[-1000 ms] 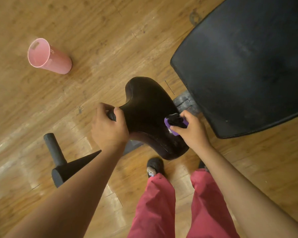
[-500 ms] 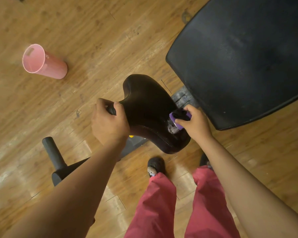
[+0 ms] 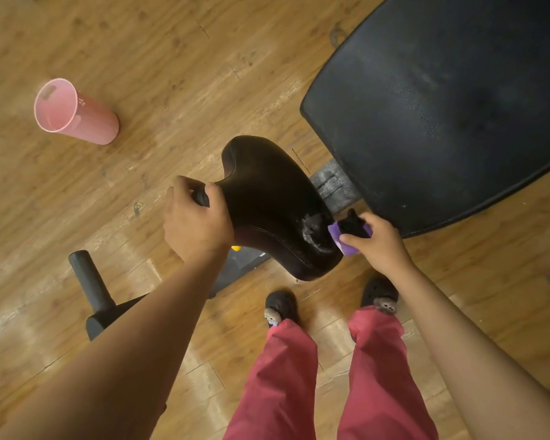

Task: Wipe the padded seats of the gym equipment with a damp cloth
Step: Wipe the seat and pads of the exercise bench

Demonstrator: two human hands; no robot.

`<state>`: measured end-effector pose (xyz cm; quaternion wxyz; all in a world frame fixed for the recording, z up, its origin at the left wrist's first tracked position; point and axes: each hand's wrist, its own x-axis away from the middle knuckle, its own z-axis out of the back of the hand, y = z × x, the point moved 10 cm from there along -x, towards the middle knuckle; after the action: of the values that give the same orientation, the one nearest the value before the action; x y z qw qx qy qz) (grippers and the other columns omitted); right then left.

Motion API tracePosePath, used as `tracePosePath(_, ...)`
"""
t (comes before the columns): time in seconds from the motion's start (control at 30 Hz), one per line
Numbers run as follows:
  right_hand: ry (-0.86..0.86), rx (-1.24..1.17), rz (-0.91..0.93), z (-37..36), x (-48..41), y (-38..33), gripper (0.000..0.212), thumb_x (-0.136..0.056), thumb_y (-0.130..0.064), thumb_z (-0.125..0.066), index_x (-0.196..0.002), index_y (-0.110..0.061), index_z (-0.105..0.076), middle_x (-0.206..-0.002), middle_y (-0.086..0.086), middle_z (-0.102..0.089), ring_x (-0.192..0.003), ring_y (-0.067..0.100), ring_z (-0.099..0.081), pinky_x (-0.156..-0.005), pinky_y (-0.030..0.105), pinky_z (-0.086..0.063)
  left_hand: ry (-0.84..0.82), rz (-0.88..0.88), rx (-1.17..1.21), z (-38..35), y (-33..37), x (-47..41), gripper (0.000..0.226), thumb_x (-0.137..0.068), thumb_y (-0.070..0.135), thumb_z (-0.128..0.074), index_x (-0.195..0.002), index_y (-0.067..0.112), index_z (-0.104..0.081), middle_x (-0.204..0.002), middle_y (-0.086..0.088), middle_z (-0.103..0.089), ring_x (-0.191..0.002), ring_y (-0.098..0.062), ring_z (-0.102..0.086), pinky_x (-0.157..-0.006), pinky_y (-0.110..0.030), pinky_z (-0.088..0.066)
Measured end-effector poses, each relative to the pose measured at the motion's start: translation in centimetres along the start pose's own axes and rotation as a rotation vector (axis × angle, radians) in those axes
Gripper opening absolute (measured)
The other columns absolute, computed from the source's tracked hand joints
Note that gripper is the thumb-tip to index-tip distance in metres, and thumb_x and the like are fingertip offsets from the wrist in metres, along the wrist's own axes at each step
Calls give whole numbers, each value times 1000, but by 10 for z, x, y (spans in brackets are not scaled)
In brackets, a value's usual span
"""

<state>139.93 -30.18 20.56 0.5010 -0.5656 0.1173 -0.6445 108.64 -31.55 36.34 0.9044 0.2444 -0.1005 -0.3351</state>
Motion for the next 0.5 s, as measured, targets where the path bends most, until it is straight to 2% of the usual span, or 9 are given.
tracePosePath(0.17,-120,-129,-90,-12,7,9,33,-85,-28,-71,-114,-19,-58,-105,-6,-63,-97,6,-58,-77,23,-48,1,-9,-5,2,4,3,27,-76,47,-35,-83,24,-46,-88,-2,-61,-82,-26,-57,-73,-45,-50)
tracePosePath(0.23,-191,-328,-179,-18,8,14,27,-89,-22,-66,-114,-19,-57,-111,-1,-64,-99,10,-62,-82,31,-55,4,-12,2,2,4,3,25,-77,46,-36,-82,23,-46,-87,-2,-61,-82,-26,-56,-72,-45,-50)
tracePosePath(0.3,-294,-583,-294,-28,13,16,21,-93,-17,-60,-114,-18,-60,-113,4,-65,-93,12,-63,-72,26,-55,6,-13,2,2,4,2,24,-77,46,-37,-82,24,-46,-87,-2,-61,-82,-26,-56,-72,-44,-49)
tracePosePath(0.37,-359,-727,-362,-34,15,14,24,-93,-16,-58,-117,-15,-61,-107,5,-65,-84,12,-62,-61,21,-52,11,-15,5,2,4,2,26,-77,46,-36,-82,23,-47,-87,-1,-61,-82,-25,-56,-72,-43,-49)
tracePosePath(0.43,-394,-735,-360,-38,14,10,27,-93,-16,-58,-120,-13,-61,-104,4,-67,-80,10,-62,-58,20,-50,14,-18,10,2,4,2,28,-77,46,-37,-84,22,-49,-87,-1,-61,-82,-23,-56,-72,-41,-48)
tracePosePath(0.5,-433,-672,-308,-45,12,0,27,-93,-14,-57,-120,-14,-60,-107,3,-68,-88,11,-64,-62,20,-52,8,-24,10,2,5,2,29,-77,45,-36,-85,21,-50,-88,0,-61,-83,-22,-56,-71,-40,-48)
